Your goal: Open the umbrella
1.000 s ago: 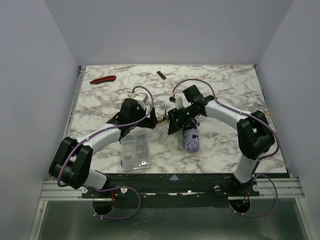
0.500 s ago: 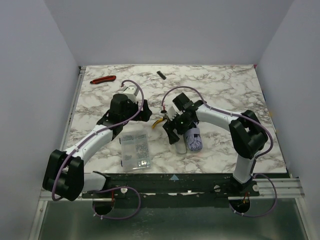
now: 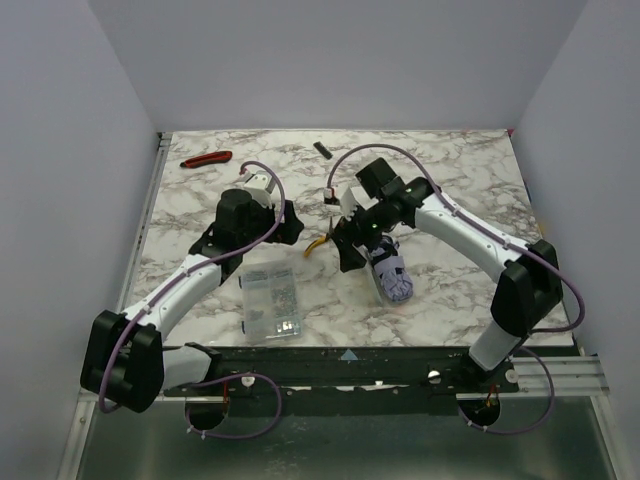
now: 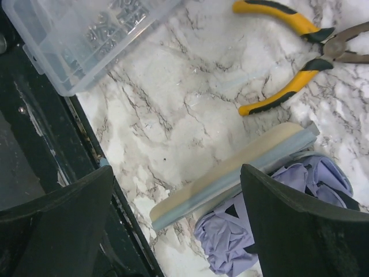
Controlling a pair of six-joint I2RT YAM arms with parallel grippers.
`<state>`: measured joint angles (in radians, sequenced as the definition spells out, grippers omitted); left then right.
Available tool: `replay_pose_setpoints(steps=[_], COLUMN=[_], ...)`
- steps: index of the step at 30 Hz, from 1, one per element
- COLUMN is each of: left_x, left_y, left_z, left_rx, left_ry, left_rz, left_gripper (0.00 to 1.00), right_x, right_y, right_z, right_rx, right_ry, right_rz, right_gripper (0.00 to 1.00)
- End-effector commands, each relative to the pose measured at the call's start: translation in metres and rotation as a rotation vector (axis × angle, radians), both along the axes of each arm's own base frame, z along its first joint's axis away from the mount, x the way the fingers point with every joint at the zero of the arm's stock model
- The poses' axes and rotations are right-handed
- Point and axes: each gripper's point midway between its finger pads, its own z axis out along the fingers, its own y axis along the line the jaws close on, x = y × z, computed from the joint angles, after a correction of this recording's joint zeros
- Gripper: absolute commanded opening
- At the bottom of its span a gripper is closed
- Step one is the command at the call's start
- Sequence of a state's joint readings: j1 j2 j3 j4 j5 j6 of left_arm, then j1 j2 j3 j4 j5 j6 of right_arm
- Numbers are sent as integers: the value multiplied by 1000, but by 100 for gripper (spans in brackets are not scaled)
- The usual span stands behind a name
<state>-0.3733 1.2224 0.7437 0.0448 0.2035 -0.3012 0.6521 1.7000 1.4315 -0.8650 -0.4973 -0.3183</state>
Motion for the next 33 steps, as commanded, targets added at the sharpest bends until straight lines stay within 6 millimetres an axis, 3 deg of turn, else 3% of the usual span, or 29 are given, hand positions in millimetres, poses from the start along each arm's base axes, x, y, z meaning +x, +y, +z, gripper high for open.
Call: replay_pose_setpoints(steps=[1,6,10,15,18,28,33], left_x=[-7,-7,-8,-9,-9,-6,-1], left_y=[0,3,3,4,6,6,8], left_z=[2,4,3,3,1,-2,-3], left_rx=[-6,0,3,-1,6,14,37], left_ry=[-10,-21,-20,-20,-19,-7,-3], left_rz=[-26,-14,-12,-9,1,5,14], left_gripper=[99,98,99,99,99,99,98], right_x=[6,49,50,27,22,40,44], right_y=[-10,-63,-95,-104,-111,-97,-108], right_z=[34,40,15,-16,-37,-75,-106], right_rx=[51,22,-74,-102,-142,-158,-242], right_ry=[15,-25,-65,-16,0,-18,-13], right_rz=[-129,-470,-582,-586,-596,-653,-705], right_gripper=[90,71,69,69,75,79,76])
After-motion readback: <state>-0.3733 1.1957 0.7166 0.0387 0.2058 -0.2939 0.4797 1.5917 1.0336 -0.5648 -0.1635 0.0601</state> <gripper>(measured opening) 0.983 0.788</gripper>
